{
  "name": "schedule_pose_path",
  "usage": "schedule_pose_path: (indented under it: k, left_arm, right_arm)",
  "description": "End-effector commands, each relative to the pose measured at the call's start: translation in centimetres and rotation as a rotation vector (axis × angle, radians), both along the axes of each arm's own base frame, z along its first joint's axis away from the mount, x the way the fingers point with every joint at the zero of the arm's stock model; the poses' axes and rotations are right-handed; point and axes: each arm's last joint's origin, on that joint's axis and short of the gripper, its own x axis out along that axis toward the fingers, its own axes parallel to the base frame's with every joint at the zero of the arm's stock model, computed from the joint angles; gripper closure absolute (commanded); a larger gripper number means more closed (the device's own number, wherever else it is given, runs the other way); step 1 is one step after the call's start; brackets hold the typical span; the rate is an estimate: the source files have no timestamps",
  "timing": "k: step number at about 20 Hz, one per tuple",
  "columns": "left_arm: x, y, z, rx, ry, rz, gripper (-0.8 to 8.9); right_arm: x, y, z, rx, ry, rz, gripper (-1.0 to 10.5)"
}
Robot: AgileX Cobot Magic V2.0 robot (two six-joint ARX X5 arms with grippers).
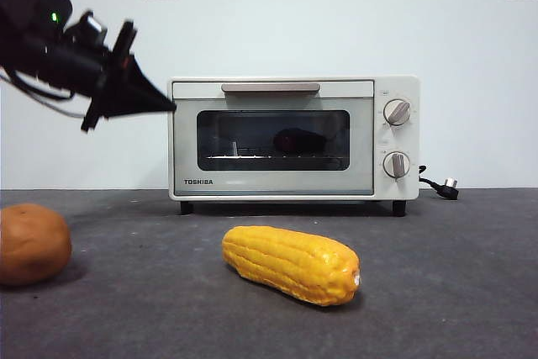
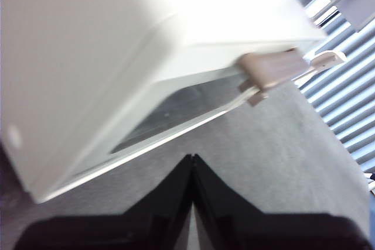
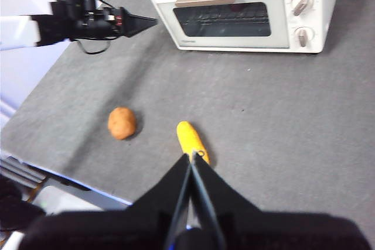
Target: Take the eggplant from the table,put the eggplant in the oven
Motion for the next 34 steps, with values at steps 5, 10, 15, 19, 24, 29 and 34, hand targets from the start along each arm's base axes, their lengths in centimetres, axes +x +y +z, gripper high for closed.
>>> schedule_pose_path:
  k: [5,10,15,19,24,29,34]
  left_arm:
    - [-4.0,-0.6,6.3,0.116,-0.12,0.079,8.2]
    - [-8.6,-0.8,11.2,0.184,-0.186,0.166,8.2]
    - [-13.8,-0.8,15.1,0.22,-0.249,0.239,8.2]
    - [-18.0,-0.7,17.2,0.24,-0.292,0.285,8.2]
    - [-22.3,-0.3,18.8,0.262,-0.324,0.338,8.2]
    - [-25.7,0.4,19.3,0.298,-0.325,0.399,8.2]
    - [-27.8,0.9,19.4,0.327,-0.325,0.452,8.2]
  right_arm:
    - [0.0,-0.2,-0.4,-0.037,0.015,-0.049,9.5]
    - [0.1,-0.3,-0.4,-0.062,0.003,-0.083,9.5]
    - [0.3,-0.4,-0.4,-0.102,-0.013,-0.159,9.5]
    - [0.7,-0.5,-0.4,-0.137,-0.021,-0.219,9.5]
    - [1.0,-0.5,-0.4,-0.167,-0.024,-0.266,9.5]
    - [1.6,-0.3,-0.3,-0.187,-0.014,-0.284,9.5]
    - [2.1,0.0,-0.4,-0.197,0.0,-0.282,9.5]
